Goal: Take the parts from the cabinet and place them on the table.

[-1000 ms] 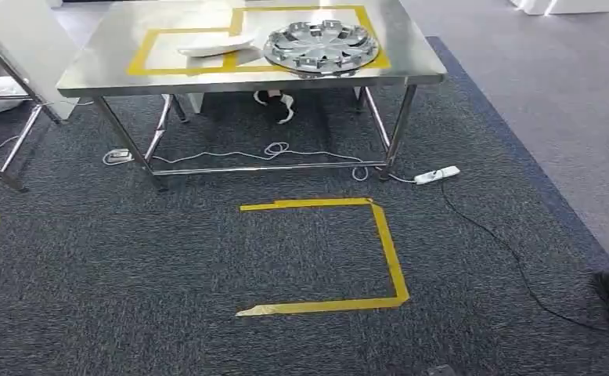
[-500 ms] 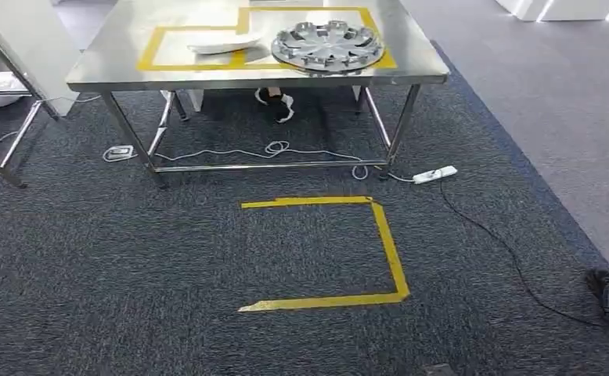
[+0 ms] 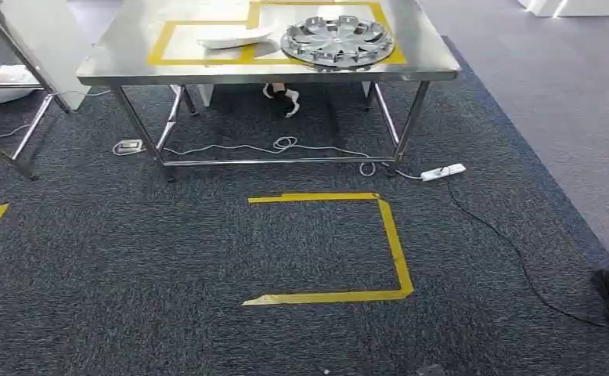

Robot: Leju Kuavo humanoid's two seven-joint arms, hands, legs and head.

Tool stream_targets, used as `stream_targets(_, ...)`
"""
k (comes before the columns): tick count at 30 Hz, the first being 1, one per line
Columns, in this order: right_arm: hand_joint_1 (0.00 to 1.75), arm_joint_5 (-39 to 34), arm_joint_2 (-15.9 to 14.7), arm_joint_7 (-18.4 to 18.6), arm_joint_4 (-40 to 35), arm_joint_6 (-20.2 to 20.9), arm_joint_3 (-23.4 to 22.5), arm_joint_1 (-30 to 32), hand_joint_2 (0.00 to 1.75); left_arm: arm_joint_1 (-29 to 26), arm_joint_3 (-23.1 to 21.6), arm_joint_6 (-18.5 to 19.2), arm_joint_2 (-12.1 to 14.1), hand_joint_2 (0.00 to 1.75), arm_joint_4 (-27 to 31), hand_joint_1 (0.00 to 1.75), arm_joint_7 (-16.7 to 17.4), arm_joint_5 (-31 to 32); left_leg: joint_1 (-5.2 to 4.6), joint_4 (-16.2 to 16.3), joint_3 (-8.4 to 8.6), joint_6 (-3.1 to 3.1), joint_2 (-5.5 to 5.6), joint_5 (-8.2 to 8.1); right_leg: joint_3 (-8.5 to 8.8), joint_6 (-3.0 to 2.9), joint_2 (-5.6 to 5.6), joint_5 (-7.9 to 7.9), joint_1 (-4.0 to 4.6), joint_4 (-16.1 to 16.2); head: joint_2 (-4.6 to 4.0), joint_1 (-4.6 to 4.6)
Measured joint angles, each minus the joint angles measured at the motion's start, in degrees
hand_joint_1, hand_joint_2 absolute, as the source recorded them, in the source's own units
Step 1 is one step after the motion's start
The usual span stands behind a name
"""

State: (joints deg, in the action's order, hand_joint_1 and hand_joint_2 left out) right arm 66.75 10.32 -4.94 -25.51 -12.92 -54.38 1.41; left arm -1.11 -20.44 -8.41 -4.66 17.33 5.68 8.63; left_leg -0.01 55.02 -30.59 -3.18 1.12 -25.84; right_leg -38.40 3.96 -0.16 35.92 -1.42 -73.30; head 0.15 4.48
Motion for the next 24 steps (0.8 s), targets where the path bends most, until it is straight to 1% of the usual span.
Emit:
stream_targets(1, 0.0, 0.05, 0.0, 0.07, -0.02, -0.07, 0.0, 0.02, 0.0, -0.09, -0.07, 0.0, 0.0, 0.0, 0.02, 0.0, 0.07, -0.07, 0.12, 0.13, -0.14, 0.23, 0.5, 0.11, 1.48, 0.08, 0.01, -1.52, -0.16, 2.08, 0.0, -0.07)
stream_targets(2, 0.0, 0.09, 0.0, 0.13, -0.02, -0.2, 0.0, 0.03, 0.0, -0.13, -0.17, 0.0, -0.02, 0.0, 0.02, 0.0, 0.16, -0.13, 0.33, 0.41, -0.28, 0.59, 1.06, 0.11, 4.28, 0.22, 0.14, -3.87, -0.37, 6.8, 0.0, 0.0)
stream_targets(3, 0.0, 0.07, 0.0, 0.15, -0.02, -0.31, 0.0, 0.05, 0.0, -0.12, -0.2, 0.0, -0.02, 0.0, 0.07, 0.0, 0.2, -0.18, 0.61, 0.88, -0.48, 1.0, 1.62, 0.03, 7.44, 0.44, 0.84, -6.07, -0.65, 12.33, 0.0, -0.05)
stream_targets(4, 0.0, 0.09, 0.0, 0.15, -0.02, -0.35, 0.0, 0.04, 0.0, -0.07, -0.2, 0.0, 0.0, 0.0, 0.15, 0.0, 0.2, -0.24, 0.72, 1.7, -0.98, 1.59, 2.13, -0.2, 9.88, 0.83, 3.76, -6.01, -1.12, 16.98, 0.0, 0.11)
stream_targets(5, 0.0, 0.09, 0.2, 0.15, 0.02, -0.35, 0.02, -0.02, 0.0, 0.04, -0.17, -0.02, 0.11, 0.0, 0.24, 0.0, 0.22, -0.24, 0.41, 2.6, -1.62, 2.21, 2.71, -0.45, 9.99, 0.18, 4.95, -5.36, -0.65, 17.26, 0.0, 0.35)
stream_targets(6, 0.0, 0.13, 0.17, 0.15, 0.0, -0.35, 0.04, 0.02, 0.0, 0.02, -0.2, -0.02, 0.09, 0.0, 0.33, 0.0, 0.22, -0.24, 0.37, 2.51, -1.79, 2.51, 2.97, -0.28, 9.71, -0.51, 3.71, -5.36, -0.77, 16.76, 0.0, 0.09)
stream_targets(7, 0.0, 0.13, 0.17, 0.2, -0.02, -0.48, 0.02, 0.04, 0.0, -0.05, -0.2, 0.0, 0.09, 0.0, 0.39, 0.0, 0.22, -0.24, 0.53, 2.44, -1.96, 2.81, 3.38, -0.08, 9.62, -0.87, 3.52, -5.31, -0.51, 16.55, 0.0, -0.11)
stream_targets(8, 0.0, 0.09, 0.17, 0.24, -0.02, -0.5, 0.0, 0.1, 0.0, -0.15, -0.2, 0.0, 0.11, 0.0, 0.39, 0.0, 0.24, -0.24, 0.74, 2.36, -2.08, 3.26, 3.93, 0.21, 10.22, -1.36, 2.88, -5.39, -0.33, 16.36, 0.0, 0.04)
stream_targets(9, 0.0, 0.11, 0.2, 0.22, -0.02, -0.52, 0.0, 0.09, 0.0, -0.24, -0.2, 0.0, 0.15, 0.0, 0.42, 0.0, 0.24, -0.24, 0.9, 2.64, -2.32, 3.51, 4.31, 0.25, 10.04, -1.95, 2.13, -5.77, -0.57, 16.5, 0.0, -0.05)
stream_targets(10, 0.0, 0.11, 0.17, 0.22, -0.02, -0.52, 0.0, 0.0, 0.0, -0.27, -0.2, -0.02, 0.15, 0.0, 0.42, 0.0, 0.24, -0.24, 0.81, 3.64, -2.71, 3.63, 2.17, -0.74, 9.97, -2.39, 1.51, -6.02, -0.52, 16.54, 0.0, -0.13)
stream_targets(11, 0.0, 0.11, 0.2, 0.17, -0.02, -0.55, 0.02, 0.04, 0.0, -0.23, -0.2, 0.0, 0.15, 0.0, 0.42, 0.0, 0.29, -0.24, 0.74, 6.69, -3.98, 3.8, 0.49, -3.0, 9.84, -2.76, 0.86, -6.08, -0.38, 16.54, 0.0, -0.44)
stream_targets(12, 0.0, 0.11, 0.2, 0.17, -0.02, -0.55, 0.02, 0.16, 0.0, -0.14, -0.2, 0.0, 0.15, 0.0, 0.46, 0.0, 0.29, -0.24, 0.74, 11.1, -5.95, 3.94, -0.19, -5.54, 9.64, -2.82, 0.1, -6.1, -0.21, 16.53, 0.0, -0.57)
stream_targets(13, 0.0, 0.11, 0.18, 0.2, -0.02, -0.55, 0.0, 0.32, 0.0, -0.09, -0.22, 0.0, 0.15, 0.0, 0.5, 0.0, 0.29, -0.24, 0.74, 16.27, -8.15, 4.0, -0.46, -7.98, 9.46, -2.91, -0.79, -6.14, -0.04, 16.52, 0.0, -0.55)
stream_targets(14, 0.0, 0.11, 0.17, 0.22, -0.02, -0.55, 0.0, 0.41, 0.0, -0.14, -0.22, 0.0, 0.15, 0.0, 0.52, 0.0, 0.29, -0.24, 0.74, 20.15, -9.74, 4.0, -0.51, -9.47, 9.28, -2.96, -1.6, -6.15, 0.1, 16.5, 0.0, -0.55)
stream_targets(15, 0.0, 0.11, 0.17, 0.22, -0.02, -0.55, 0.0, 0.43, 0.0, -0.28, -0.22, 0.0, 0.15, 0.0, 0.52, 0.0, 0.29, -0.24, 0.74, 21.53, -10.07, 3.88, -0.57, -9.5, 9.2, -2.99, -2.36, -6.17, 0.22, 16.5, 0.0, -0.55)
stream_targets(16, 0.0, 0.11, 0.17, 0.2, -0.02, -0.55, 0.0, 0.41, 0.0, -0.43, -0.22, 0.0, 0.15, 0.0, 0.55, 0.0, 0.29, -0.24, 0.73, 20.09, -8.98, 3.71, -0.61, -8.24, 9.2, -2.99, -3.01, -6.17, 0.33, 16.5, 0.0, -0.57)
stream_targets(17, 0.0, 0.11, 0.2, 0.22, -0.02, -0.55, 0.0, 0.34, 0.0, -0.52, -0.22, 0.0, 0.15, 0.0, 0.55, 0.0, 0.29, -0.24, 0.64, 16.09, -6.69, 3.38, -0.8, -6.01, 9.27, -2.99, -3.61, -6.16, 0.43, 16.5, 0.0, -0.55)
stream_targets(18, 0.0, 0.11, 0.2, 0.2, -0.02, -0.55, 0.02, 0.27, 0.0, -0.52, -0.22, 0.0, 0.15, 0.0, 0.55, 0.0, 0.31, -0.24, 0.47, 10.81, -3.8, 2.95, -1.46, -3.66, 9.43, -2.98, -4.21, -6.15, 0.5, 16.5, 0.0, -0.55)
stream_targets(19, 0.0, 0.11, 0.2, 0.2, -0.02, -0.55, 0.02, 0.19, 0.0, -0.48, -0.22, 0.0, 0.17, 0.0, 0.57, 0.0, 0.29, -0.24, 0.14, 5.63, -0.97, 2.35, -3.33, -1.85, 9.57, -2.93, -4.7, -6.11, 0.53, 16.5, 0.0, -0.55)
stream_targets(20, 0.0, 0.11, 0.2, 0.2, -0.02, -0.55, 0.02, 0.18, 0.0, -0.27, -0.22, 0.0, 0.2, 0.0, 0.63, 0.0, 0.29, -0.24, -0.54, 3.1, 0.22, 2.06, -5.75, -2.76, 9.56, -2.7, -5.29, -5.96, 0.91, 16.42, 0.0, -0.53)
stream_targets(21, 0.0, 0.11, 0.2, 0.17, -0.02, -0.55, 0.02, 0.2, 0.0, -0.08, -0.22, -0.02, 0.2, 0.0, 0.7, 0.0, 0.29, -0.24, -0.6, 2.72, 0.0, 1.99, -5.39, -2.71, 9.34, -2.44, -5.86, -5.86, 0.99, 16.32, 0.0, -0.59)
stream_targets(22, 0.0, 0.11, 0.2, 0.2, -0.02, -0.55, 0.02, 0.17, 0.0, -0.08, -0.22, -0.02, 0.2, 0.0, 0.74, 0.0, 0.29, -0.24, -0.68, 2.75, -0.43, 1.92, -4.75, -2.67, 9.38, -2.21, -6.51, -5.85, 0.93, 16.35, 0.0, -0.5)
stream_targets(23, 0.0, 0.11, 0.2, 0.2, -0.02, -0.55, 0.02, 0.02, 0.0, -0.3, -0.22, 0.0, 0.22, 0.0, 0.74, 0.0, 0.29, -0.24, -0.78, 2.83, -0.58, 1.75, -4.07, -2.63, 9.55, -1.99, -7.15, -5.94, 0.83, 16.5, 0.0, -0.62)
stream_targets(24, 0.0, 0.11, 0.22, 0.17, -0.02, -0.55, 0.04, -0.17, 0.0, -0.52, -0.22, -0.02, 0.26, 0.0, 0.74, 0.0, 0.31, -0.24, -0.69, 2.43, -0.6, 1.38, -3.53, -2.35, 9.78, -1.59, -7.59, -5.96, 0.91, 16.6, 0.0, -0.66)
